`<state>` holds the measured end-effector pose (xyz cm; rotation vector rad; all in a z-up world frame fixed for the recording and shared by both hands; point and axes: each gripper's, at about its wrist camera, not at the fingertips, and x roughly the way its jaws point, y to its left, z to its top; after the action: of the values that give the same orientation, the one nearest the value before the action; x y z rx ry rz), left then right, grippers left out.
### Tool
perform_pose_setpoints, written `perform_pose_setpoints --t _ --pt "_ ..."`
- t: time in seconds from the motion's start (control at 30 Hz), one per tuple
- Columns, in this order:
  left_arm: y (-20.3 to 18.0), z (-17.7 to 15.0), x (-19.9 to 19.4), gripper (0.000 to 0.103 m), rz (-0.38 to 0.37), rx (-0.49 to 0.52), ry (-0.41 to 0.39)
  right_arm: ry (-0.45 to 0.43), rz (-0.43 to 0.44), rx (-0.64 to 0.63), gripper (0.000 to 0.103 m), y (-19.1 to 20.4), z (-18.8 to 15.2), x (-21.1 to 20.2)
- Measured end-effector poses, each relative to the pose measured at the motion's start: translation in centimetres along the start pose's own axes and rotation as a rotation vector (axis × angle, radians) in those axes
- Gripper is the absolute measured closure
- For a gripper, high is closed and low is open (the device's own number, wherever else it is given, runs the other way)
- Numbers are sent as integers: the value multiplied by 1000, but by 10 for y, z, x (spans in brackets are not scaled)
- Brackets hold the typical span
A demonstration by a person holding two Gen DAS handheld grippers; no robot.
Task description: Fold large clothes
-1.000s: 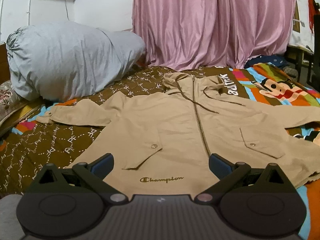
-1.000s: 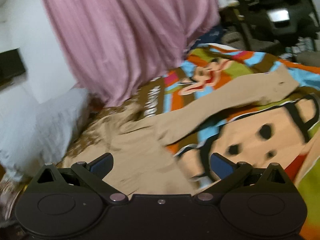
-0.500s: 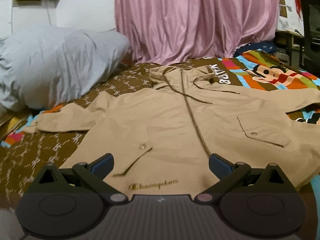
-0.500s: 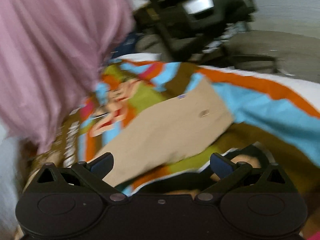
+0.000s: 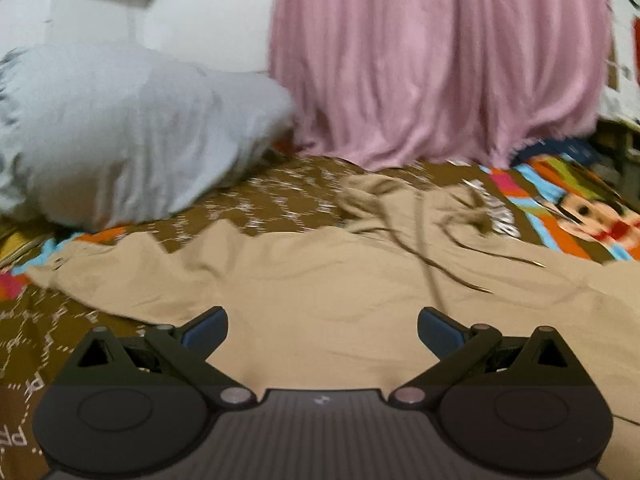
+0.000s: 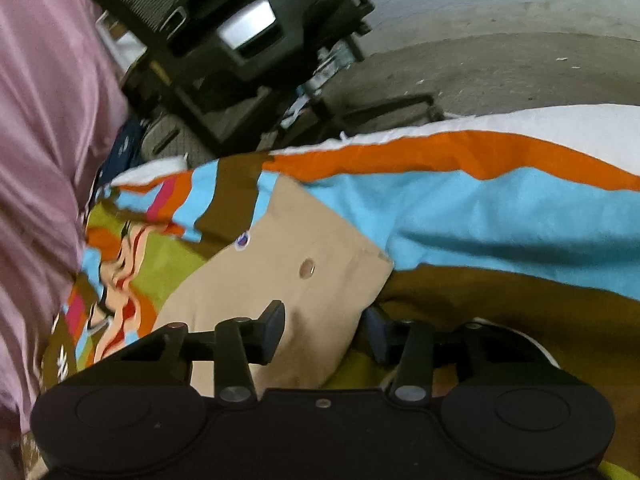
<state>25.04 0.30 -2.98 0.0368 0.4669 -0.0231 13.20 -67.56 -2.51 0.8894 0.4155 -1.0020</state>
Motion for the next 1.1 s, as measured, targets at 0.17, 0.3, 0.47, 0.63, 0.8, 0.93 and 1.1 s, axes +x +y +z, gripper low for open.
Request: perform_pose_setpoints --t 0.17,0.3,0.47,0.63,0.8,0.93,1.1 --pt "30 6 16 0 41 -89 80 -68 -35 -14 90 5 -2 -1" --pt "45 9 24 0 63 -128 153 -149 -10 -96 96 23 1 -25" --pt "56 12 18 1 49 -150 179 -261 77 -304 97 91 -1 -78" --pt "69 23 10 0 59 -166 135 -354 321 -565 97 189 -42 -147" --pt "97 32 5 0 117 -238 97 -343 599 -817 97 277 -125 -196" --pt "121 37 9 1 178 -307 75 -299 751 -979 98 315 -206 -217" --pt "137 42 19 1 217 -348 74 -251 859 -1246 98 324 -321 -222"
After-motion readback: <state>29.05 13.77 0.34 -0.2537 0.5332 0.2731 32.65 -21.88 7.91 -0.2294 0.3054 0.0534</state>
